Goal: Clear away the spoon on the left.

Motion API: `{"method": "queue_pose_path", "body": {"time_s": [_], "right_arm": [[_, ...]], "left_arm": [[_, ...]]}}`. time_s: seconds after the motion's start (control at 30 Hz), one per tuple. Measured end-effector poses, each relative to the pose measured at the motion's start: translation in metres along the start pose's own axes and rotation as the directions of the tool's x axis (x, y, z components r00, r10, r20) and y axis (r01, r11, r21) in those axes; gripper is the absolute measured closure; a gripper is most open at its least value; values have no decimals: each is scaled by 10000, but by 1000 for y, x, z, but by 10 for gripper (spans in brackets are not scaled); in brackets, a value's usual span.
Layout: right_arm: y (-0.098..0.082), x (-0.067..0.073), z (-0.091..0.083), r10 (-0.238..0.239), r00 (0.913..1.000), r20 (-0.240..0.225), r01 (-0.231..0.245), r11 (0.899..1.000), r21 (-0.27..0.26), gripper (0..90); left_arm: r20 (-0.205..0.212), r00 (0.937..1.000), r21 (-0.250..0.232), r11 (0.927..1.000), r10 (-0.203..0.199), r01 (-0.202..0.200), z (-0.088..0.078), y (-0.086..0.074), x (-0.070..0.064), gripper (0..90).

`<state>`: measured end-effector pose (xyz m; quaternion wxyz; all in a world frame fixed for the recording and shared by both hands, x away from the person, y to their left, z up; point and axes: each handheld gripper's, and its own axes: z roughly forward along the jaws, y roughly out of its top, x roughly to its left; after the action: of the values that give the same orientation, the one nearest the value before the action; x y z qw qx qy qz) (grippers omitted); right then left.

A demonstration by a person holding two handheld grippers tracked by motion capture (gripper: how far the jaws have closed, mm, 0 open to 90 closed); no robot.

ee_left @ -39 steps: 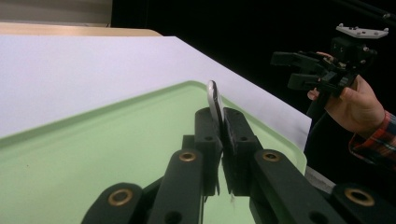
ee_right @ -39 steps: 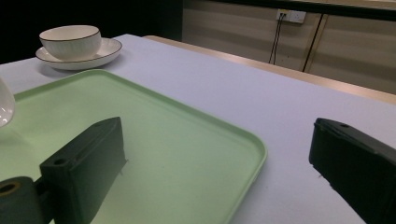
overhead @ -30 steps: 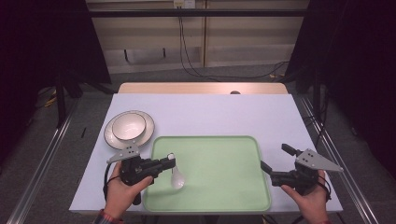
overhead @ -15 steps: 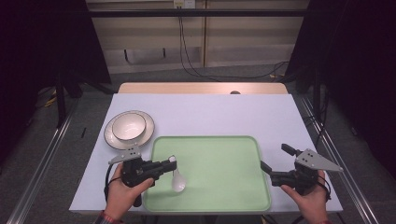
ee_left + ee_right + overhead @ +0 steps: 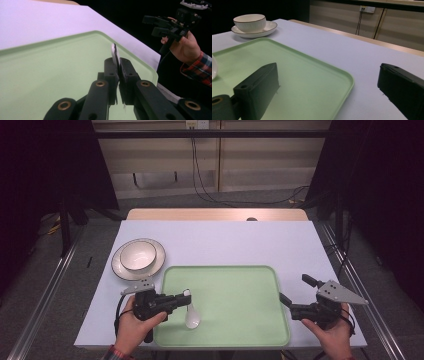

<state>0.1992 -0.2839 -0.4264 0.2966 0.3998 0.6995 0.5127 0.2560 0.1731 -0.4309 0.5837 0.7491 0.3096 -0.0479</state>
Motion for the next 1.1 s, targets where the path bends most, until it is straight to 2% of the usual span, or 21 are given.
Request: {"method": "queue_pose_path", "body": {"time_s": [0.2,0.33,0.47,0.57,0.9,1.03,1.1], "right_arm": [[-1,0,1,11,10000,37,-11,10000,-14,31],[-1,0,0,40,10000,54,-40,10000,-31,31],[0,0,0,50,10000,-2,-50,10000,-7,31],[0,1,-1,35,10000,37,-35,10000,-51,31],[-1,1,-1,68,10000,66,-67,10000,-20,31],[-1,1,-1,23,10000,39,-23,10000,-32,31],[-1,1,-1,30,10000,28,-30,10000,-24,31]], "left_arm": [[198,9994,62,9996,-267,266,3,-2,3,853],[158,9994,15,9995,-318,317,6,-2,7,846],[-144,9998,77,9998,-168,169,9,-3,12,828],[-492,9987,149,9998,130,-123,11,-4,15,812],[-858,9955,250,9990,391,-371,14,-6,23,765],[-1153,9913,377,9975,642,-602,16,-7,26,731],[-1219,9908,411,9977,593,-546,17,-8,29,728]]}}
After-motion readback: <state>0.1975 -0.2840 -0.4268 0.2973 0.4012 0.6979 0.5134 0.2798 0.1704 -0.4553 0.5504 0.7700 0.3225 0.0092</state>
